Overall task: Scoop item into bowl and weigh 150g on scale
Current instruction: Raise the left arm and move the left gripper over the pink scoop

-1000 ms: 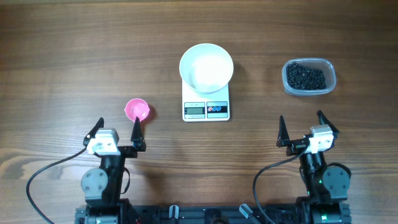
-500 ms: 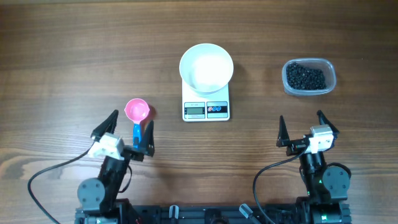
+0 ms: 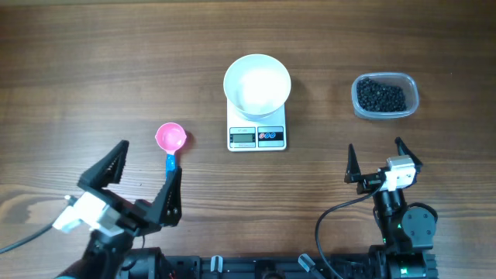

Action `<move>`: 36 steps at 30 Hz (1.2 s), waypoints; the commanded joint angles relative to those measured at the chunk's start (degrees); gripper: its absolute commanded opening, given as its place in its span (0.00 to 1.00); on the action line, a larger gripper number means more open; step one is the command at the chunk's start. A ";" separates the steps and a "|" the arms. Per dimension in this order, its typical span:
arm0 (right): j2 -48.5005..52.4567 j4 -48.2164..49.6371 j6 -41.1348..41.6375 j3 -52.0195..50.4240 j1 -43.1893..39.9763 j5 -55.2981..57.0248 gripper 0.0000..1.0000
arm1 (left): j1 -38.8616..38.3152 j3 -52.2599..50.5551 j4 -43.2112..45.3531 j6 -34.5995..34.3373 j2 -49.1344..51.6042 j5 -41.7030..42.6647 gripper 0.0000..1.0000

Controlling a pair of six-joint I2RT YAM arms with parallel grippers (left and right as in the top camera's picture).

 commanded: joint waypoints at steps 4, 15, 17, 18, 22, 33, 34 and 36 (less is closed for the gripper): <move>-0.68 0.09 -0.50 -0.07 0.33 0.76 1.00 | -0.28 23.28 -21.81 0.20 19.71 9.05 1.00; -0.68 0.07 -0.50 -0.07 0.33 0.76 1.00 | -0.28 40.83 -44.41 1.40 49.62 35.32 1.00; -0.68 0.09 -0.52 -0.07 0.33 0.76 1.00 | -0.35 40.83 -45.97 1.46 51.23 35.10 1.00; -0.68 0.09 -0.48 -0.07 0.33 0.76 1.00 | -0.61 40.83 -46.56 1.46 51.67 35.01 1.00; -0.68 0.07 -0.48 -0.07 0.33 0.76 1.00 | -3.74 40.83 -46.88 1.42 51.67 30.75 1.00; -0.68 0.07 -0.48 -0.07 0.33 0.76 1.00 | -20.35 51.43 -61.44 -3.39 60.11 -3.96 1.00; -0.68 0.07 -0.50 -0.07 0.33 0.76 1.00 | -20.85 53.59 -64.61 -3.67 62.18 -7.37 1.00; -0.68 0.07 -0.50 -0.07 0.33 0.76 1.00 | -21.27 56.17 -68.67 -5.01 65.61 -14.10 1.00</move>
